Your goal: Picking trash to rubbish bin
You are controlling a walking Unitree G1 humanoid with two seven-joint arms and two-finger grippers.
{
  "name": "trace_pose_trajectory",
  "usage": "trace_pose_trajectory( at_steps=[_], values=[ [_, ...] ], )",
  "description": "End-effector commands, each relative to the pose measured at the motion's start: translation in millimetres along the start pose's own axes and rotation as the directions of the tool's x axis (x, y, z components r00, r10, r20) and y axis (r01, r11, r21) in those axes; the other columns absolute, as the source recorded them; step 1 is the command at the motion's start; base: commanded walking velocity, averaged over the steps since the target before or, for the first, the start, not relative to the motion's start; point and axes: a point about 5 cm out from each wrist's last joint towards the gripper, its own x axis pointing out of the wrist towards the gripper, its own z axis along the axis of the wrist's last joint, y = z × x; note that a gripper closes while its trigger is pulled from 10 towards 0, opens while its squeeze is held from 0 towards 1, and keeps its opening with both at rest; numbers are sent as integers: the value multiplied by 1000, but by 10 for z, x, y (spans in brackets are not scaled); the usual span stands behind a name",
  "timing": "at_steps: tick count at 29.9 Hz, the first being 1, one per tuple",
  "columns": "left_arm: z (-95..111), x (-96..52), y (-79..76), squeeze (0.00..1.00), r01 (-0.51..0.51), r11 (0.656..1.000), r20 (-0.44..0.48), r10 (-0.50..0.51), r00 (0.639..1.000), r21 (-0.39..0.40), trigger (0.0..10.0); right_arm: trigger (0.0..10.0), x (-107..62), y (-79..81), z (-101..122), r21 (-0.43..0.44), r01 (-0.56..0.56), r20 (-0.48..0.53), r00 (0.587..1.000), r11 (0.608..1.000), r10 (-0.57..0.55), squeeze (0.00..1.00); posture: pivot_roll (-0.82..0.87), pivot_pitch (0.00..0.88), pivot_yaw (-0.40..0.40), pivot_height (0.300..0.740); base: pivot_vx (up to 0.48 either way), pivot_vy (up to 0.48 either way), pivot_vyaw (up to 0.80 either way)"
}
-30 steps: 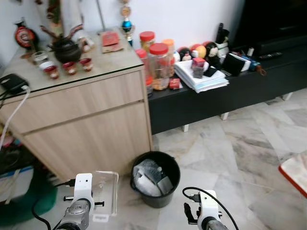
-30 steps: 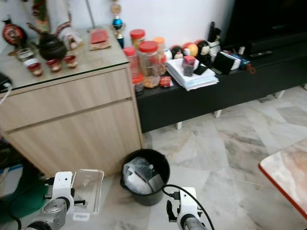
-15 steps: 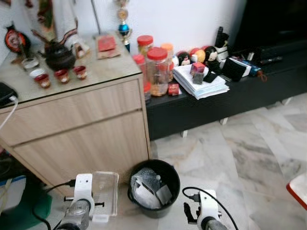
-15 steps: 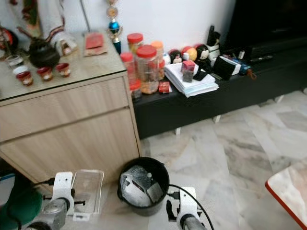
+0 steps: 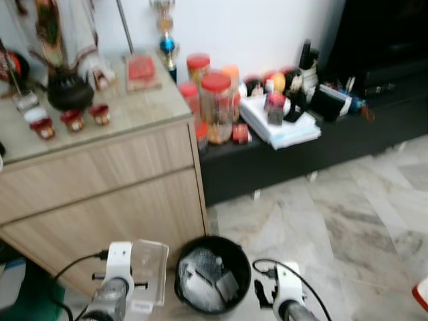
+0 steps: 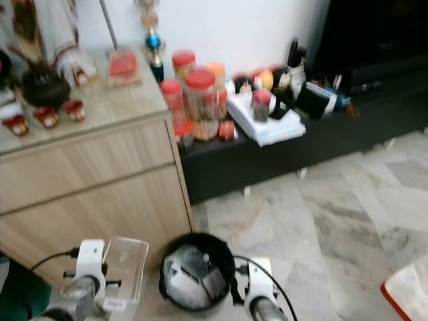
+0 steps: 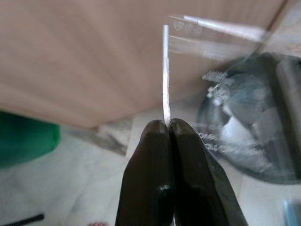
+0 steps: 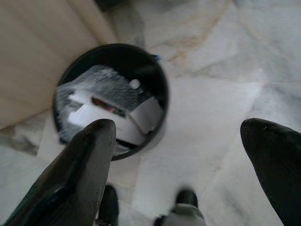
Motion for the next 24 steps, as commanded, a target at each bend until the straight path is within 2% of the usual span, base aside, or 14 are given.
trace_pose_trajectory(
  at_steps=[1,9,12,14,19,20,23,24],
  values=[
    [-25,-4,-63,0,24,999,-9,-23,1000,22,10000,10000,12,-14,52,-9,-7,13,1000,1000,7,0,-72,0,52,740,337,0,0],
    [-30,-2,-112,0,61,997,-25,-60,998,42,10000,10000,36,46,146,-31,-53,40,998,998,54,0,-72,0,49,740,305,0,0],
    [27,7,-233,0,134,985,-25,-132,991,112,10000,10000,63,152,247,-93,-144,46,988,985,148,0,-81,0,41,740,0,0,0],
    [119,18,-345,0,176,971,-3,-178,984,160,10000,10000,80,251,360,-108,-228,69,969,968,236,0,-85,0,37,740,0,0,0],
    [229,29,-462,0,205,955,12,-212,977,212,10000,10000,93,390,530,-163,-321,103,935,933,340,0,-99,4,22,740,0,0,0],
    [283,33,-512,0,218,950,20,-228,973,225,10000,10000,94,455,607,-185,-364,117,914,913,388,0,-106,5,16,740,0,0,0],
    [336,34,-577,0,238,938,27,-253,967,252,10000,10000,91,528,696,-228,-412,123,887,882,446,0,-115,9,10,740,0,0,0],
    [373,34,-614,0,243,931,33,-261,965,271,10000,10000,83,576,762,-251,-452,132,860,856,493,0,-128,16,-1,740,0,0,0]
  ],
)
